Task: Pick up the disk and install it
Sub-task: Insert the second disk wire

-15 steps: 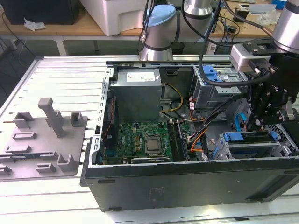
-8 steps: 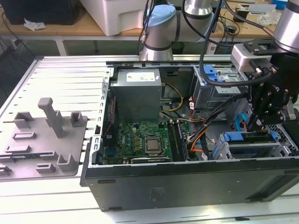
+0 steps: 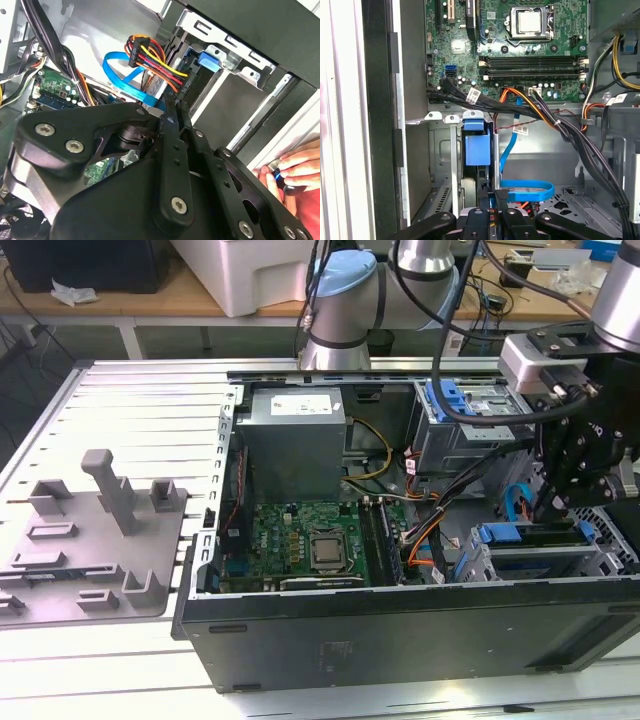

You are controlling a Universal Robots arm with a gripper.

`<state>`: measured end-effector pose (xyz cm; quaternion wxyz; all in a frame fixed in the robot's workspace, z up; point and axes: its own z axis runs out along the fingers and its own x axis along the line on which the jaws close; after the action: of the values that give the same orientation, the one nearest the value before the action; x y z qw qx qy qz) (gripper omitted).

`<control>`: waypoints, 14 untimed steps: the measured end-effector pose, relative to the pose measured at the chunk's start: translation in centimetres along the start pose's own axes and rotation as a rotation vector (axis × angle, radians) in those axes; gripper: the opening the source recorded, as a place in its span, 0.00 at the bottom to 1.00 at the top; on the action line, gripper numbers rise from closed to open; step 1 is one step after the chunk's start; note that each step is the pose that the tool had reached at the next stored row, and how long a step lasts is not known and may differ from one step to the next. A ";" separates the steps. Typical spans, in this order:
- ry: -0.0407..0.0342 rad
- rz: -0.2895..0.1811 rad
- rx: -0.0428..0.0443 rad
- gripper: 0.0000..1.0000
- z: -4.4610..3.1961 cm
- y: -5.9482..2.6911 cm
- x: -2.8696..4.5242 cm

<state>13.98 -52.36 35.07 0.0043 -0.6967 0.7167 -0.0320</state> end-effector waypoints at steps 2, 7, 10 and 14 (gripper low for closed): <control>0.0001 0.003 -0.0013 0.16 0.01 -0.11 0.05; 0.0010 0.017 -0.0031 0.16 0.04 -0.14 0.13; 0.0013 0.025 -0.0044 0.16 0.07 -0.14 0.15; 0.0020 0.034 -0.0062 0.16 0.11 -0.14 0.19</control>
<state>14.12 -52.56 34.97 0.0020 -0.6842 0.7286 -0.0304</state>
